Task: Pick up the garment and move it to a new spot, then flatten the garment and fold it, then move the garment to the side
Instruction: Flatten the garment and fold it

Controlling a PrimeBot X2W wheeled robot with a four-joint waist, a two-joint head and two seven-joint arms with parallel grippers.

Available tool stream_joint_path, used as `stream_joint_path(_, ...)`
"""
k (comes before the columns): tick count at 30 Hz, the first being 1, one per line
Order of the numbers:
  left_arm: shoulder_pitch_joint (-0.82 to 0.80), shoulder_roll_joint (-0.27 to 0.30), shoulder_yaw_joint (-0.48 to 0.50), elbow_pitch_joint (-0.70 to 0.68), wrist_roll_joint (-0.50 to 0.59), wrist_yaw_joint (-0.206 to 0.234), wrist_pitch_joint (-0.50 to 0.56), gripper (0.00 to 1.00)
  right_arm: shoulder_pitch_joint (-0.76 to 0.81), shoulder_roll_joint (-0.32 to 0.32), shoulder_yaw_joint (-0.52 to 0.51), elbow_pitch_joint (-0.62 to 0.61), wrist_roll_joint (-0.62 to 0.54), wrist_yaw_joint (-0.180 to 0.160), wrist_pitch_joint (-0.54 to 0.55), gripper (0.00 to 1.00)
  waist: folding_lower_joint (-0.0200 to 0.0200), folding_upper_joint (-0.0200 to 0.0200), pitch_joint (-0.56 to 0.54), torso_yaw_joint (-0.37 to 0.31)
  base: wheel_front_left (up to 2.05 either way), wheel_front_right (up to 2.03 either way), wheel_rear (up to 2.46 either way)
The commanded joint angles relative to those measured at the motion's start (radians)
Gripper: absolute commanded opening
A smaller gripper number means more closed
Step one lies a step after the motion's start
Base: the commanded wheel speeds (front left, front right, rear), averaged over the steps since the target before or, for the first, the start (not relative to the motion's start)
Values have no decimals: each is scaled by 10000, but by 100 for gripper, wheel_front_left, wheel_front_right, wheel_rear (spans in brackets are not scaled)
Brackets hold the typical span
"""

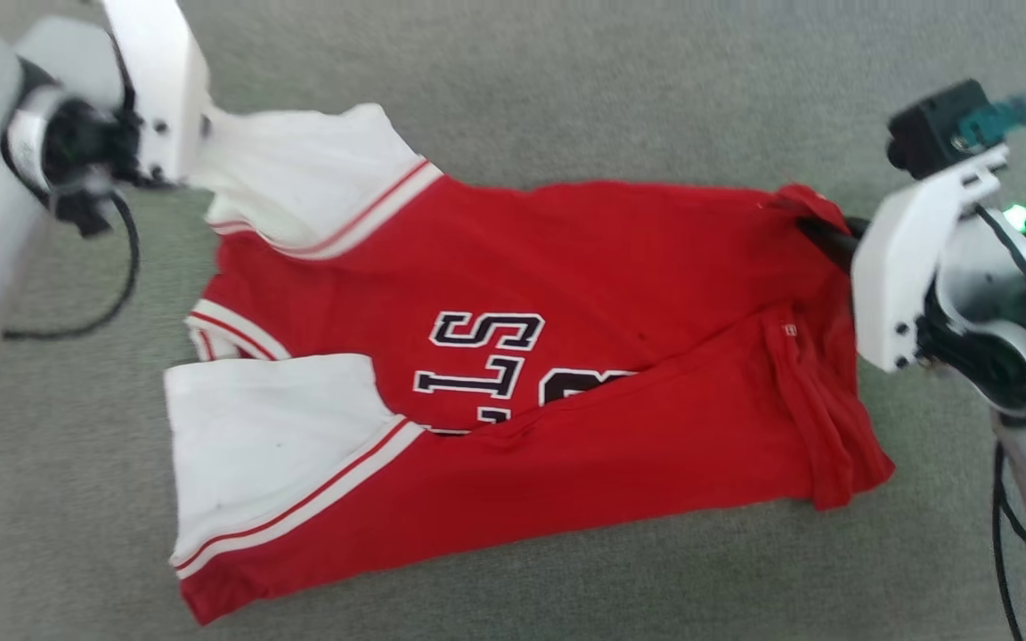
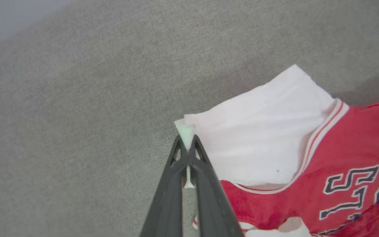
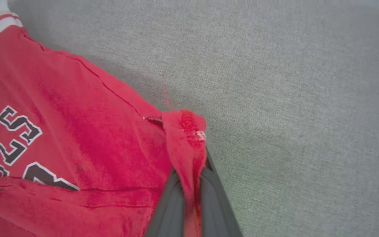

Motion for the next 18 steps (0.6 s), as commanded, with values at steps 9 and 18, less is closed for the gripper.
stream_joint_path(9,2244,1912,-176,-5436,-335,2309,1103,0,1876,-521,-924,-1982,-39,0,717,0,0,0,-811,600,0,0,0)
stream_joint_path(18,5001,3781,-517,-10313,-852,4869,1315,0,3603,-407,-1766,-2568,-230,-1,1458,0,0,0,-855,757,0,0,0)
